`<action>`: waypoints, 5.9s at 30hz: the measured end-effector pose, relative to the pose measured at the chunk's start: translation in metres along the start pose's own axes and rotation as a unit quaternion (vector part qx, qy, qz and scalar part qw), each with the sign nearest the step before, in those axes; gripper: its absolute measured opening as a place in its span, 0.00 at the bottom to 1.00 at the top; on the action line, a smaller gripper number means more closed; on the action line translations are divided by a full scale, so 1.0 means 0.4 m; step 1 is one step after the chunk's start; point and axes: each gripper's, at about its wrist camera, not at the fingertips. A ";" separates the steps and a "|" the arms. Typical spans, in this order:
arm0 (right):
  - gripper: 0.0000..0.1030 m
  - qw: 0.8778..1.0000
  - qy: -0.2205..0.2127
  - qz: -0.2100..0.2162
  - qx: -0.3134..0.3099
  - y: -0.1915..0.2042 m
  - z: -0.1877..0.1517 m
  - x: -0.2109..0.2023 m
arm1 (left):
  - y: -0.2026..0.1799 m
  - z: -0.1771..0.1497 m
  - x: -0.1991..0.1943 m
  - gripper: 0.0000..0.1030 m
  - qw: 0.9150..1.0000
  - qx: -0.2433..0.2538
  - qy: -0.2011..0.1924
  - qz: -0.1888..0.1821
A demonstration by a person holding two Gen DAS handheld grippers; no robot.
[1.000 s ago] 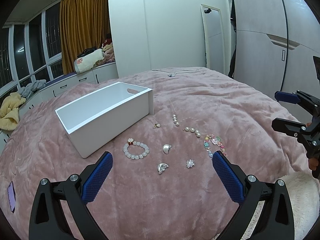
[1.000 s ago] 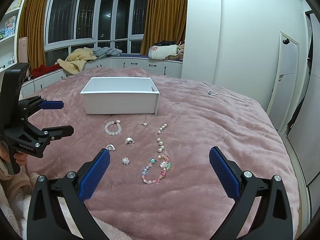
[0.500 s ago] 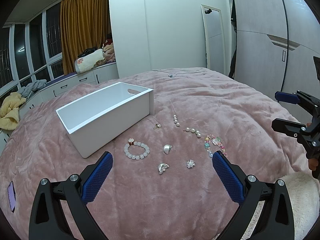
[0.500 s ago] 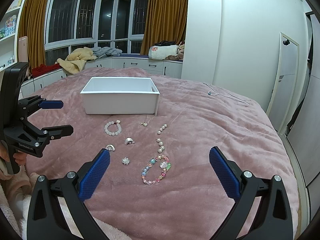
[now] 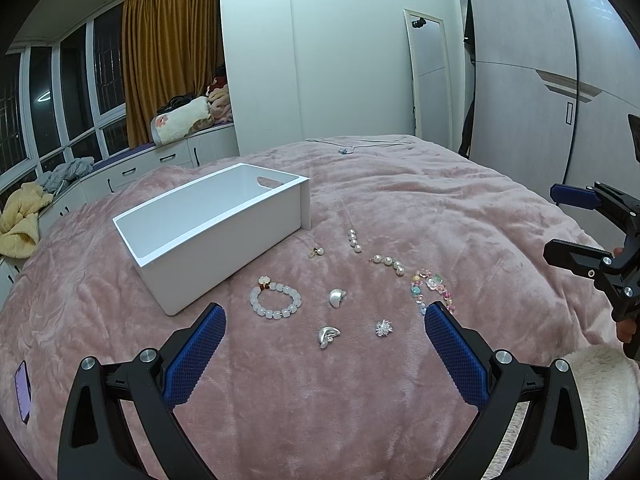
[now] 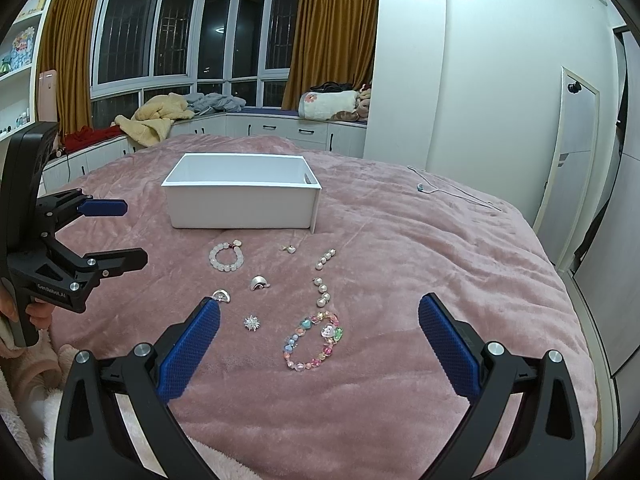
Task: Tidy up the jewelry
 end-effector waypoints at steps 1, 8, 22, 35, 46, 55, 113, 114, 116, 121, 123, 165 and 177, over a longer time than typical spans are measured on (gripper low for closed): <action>0.96 1.000 0.000 0.000 0.000 0.000 -0.001 0.000 | 0.000 0.000 0.001 0.98 1.000 0.000 0.000 0.000; 0.96 1.000 0.000 -0.001 -0.001 -0.001 0.000 0.001 | 0.001 -0.001 0.000 0.98 1.000 0.000 0.000 0.000; 0.96 0.999 0.029 -0.018 0.012 -0.011 0.013 0.060 | 0.021 0.000 0.046 0.98 1.000 0.002 0.015 0.005; 0.96 0.995 0.090 -0.049 -0.013 -0.021 0.023 0.229 | 0.101 0.003 0.200 0.98 0.998 -0.009 0.054 0.012; 0.93 0.985 0.159 -0.066 0.000 -0.043 -0.024 0.361 | 0.159 -0.006 0.393 0.98 0.993 -0.018 0.114 0.001; 0.75 0.971 0.222 -0.093 -0.010 -0.057 -0.089 0.448 | 0.217 -0.038 0.501 0.98 0.988 -0.045 0.148 0.006; 0.25 0.995 0.092 0.018 0.035 0.046 0.333 0.407 | 0.425 0.185 0.307 0.14 0.995 -0.086 0.044 -0.021; 0.25 0.995 0.090 0.021 0.032 0.055 0.349 0.417 | 0.441 0.196 0.307 0.14 0.995 -0.086 0.043 -0.018; 0.25 0.996 0.083 0.029 0.027 0.075 0.387 0.445 | 0.469 0.214 0.311 0.14 0.996 -0.082 0.042 -0.011; 0.25 0.995 0.082 0.047 0.029 0.109 0.461 0.527 | 0.532 0.254 0.345 0.14 0.996 -0.078 0.045 -0.001; 0.25 0.995 0.084 0.054 0.029 0.124 0.485 0.564 | 0.556 0.263 0.364 0.14 0.996 -0.081 0.048 0.002; 0.25 0.976 0.205 0.059 0.046 0.286 0.448 0.999 | 0.673 0.182 0.596 0.15 0.980 -0.139 0.139 0.033; 0.58 0.981 0.192 0.023 0.031 0.278 0.457 0.975 | 0.670 0.196 0.580 0.39 0.981 -0.140 0.130 0.042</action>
Point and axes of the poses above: each gripper's, at about its wrist camera, not at the fingertips, and x roughly the way its jaws point, y to its left, z to its top, and after that the axes turned 4 degrees about x, right-handed
